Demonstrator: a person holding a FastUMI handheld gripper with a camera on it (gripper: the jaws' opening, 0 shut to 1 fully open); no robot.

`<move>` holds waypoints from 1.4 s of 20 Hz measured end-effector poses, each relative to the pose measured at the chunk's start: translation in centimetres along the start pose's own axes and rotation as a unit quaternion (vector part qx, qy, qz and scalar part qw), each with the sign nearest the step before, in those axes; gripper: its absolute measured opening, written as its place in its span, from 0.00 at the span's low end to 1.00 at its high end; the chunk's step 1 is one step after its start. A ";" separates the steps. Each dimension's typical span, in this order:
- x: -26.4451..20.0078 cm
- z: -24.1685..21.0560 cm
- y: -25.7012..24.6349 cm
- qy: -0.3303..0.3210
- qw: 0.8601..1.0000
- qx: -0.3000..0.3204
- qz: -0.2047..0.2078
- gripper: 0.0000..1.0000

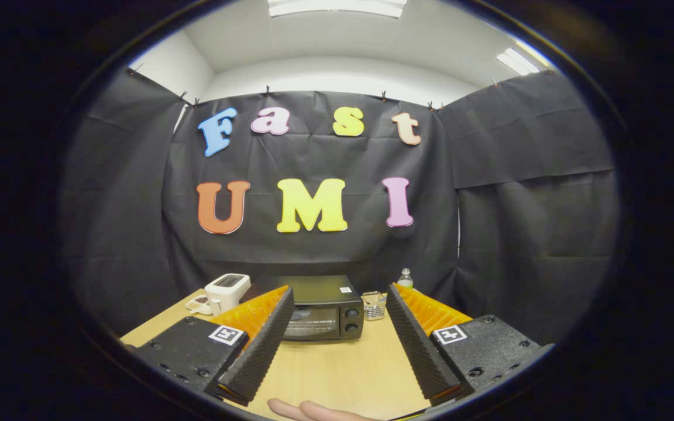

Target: Open the toaster oven, put the food inside, and close the toaster oven door.

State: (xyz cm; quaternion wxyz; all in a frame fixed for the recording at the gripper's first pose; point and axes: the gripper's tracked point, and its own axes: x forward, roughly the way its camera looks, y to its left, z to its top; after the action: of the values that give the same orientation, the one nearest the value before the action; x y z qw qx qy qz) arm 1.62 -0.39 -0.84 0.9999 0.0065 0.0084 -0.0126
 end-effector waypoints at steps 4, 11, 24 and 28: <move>0.8 0.1 0.8 -0.004 1.000 -0.005 0.004 1.00; 4.4 -0.1 2.2 -0.004 1.000 -0.009 0.011 1.00; 19.4 -9.0 8.4 0.058 0.997 -0.020 0.054 1.00; 23.4 -12.2 10.4 0.091 0.993 -0.002 0.076 1.00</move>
State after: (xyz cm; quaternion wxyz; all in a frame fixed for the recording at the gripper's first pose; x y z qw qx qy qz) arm 25.04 9.61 -13.31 0.9930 0.0065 0.0989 0.0642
